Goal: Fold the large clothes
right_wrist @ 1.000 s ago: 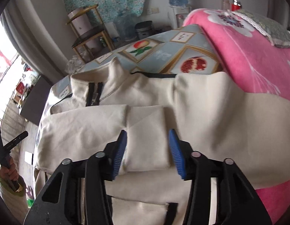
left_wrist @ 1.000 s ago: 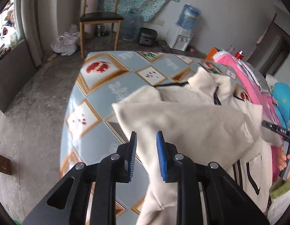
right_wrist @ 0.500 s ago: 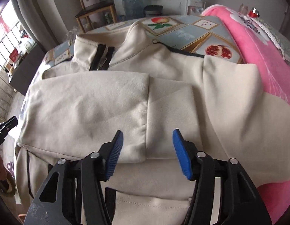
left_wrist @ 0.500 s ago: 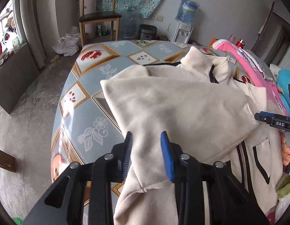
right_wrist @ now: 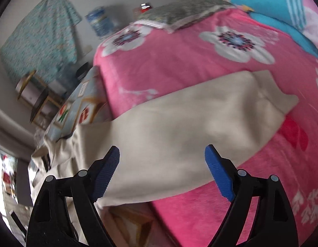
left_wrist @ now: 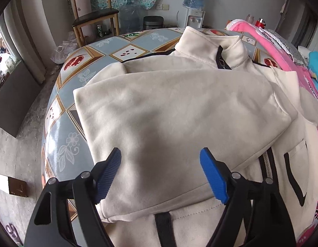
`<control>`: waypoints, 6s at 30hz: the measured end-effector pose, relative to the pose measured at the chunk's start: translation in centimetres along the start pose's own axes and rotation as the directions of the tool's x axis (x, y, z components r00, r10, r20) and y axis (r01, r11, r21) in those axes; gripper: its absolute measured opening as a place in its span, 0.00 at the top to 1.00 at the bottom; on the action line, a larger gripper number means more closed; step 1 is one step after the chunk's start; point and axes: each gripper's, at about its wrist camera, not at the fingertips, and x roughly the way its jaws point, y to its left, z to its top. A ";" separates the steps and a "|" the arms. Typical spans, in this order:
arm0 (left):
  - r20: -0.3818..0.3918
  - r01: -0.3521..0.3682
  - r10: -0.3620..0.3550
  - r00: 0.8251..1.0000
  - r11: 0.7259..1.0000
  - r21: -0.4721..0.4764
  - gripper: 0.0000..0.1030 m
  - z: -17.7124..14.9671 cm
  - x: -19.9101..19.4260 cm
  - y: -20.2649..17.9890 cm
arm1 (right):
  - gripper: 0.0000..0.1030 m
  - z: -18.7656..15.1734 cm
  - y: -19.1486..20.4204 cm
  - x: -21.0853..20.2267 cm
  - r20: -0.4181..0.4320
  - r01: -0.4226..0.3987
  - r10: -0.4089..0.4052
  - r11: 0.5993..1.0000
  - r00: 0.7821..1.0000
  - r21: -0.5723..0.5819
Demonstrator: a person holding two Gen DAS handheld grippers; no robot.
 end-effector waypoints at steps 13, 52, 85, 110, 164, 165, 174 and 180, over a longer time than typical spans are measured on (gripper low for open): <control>-0.051 -0.068 0.068 0.996 0.998 -0.004 0.22 0.7 2.0 -0.6 | 0.34 2.8 -16.5 2.9 0.037 -0.018 0.001 0.892 0.999 0.452; -0.013 -0.046 0.045 0.999 0.996 -0.080 0.22 0.2 0.9 0.4 | 0.93 2.1 10.5 -12.6 0.129 -0.441 0.478 0.866 0.869 -0.237; -0.071 0.373 -0.429 0.900 0.845 -0.383 0.47 3.8 3.6 -2.2 | 0.50 -21.7 15.0 -0.9 -0.353 -0.499 0.385 0.799 0.853 -0.335; 0.150 0.280 -0.252 0.956 0.937 -0.210 0.96 7.1 -5.4 -1.1 | 0.58 -24.0 14.6 0.2 -0.318 -0.420 0.311 0.826 0.895 -0.376; 0.045 0.076 -0.069 0.997 0.984 -0.163 0.88 -1.4 -2.0 6.6 | 0.66 -6.8 17.1 5.5 -0.023 -0.027 0.018 0.864 1.000 -0.503; 0.052 0.078 -0.070 0.996 0.983 -0.164 0.85 -1.7 -2.6 6.8 | 0.62 -7.0 16.6 4.1 -0.021 -0.038 0.031 0.865 0.999 -0.501; 0.057 0.079 -0.070 0.996 0.983 -0.163 0.48 -8.7 -8.4 8.0 | 0.26 -15.2 9.2 -6.9 -0.150 -0.222 0.174 0.882 0.973 -0.416; 0.007 0.164 -0.165 0.986 0.969 -0.185 0.45 -16.2 -11.2 7.8 | 0.26 -22.7 3.6 -9.6 -0.201 -0.198 0.138 0.927 0.970 -0.318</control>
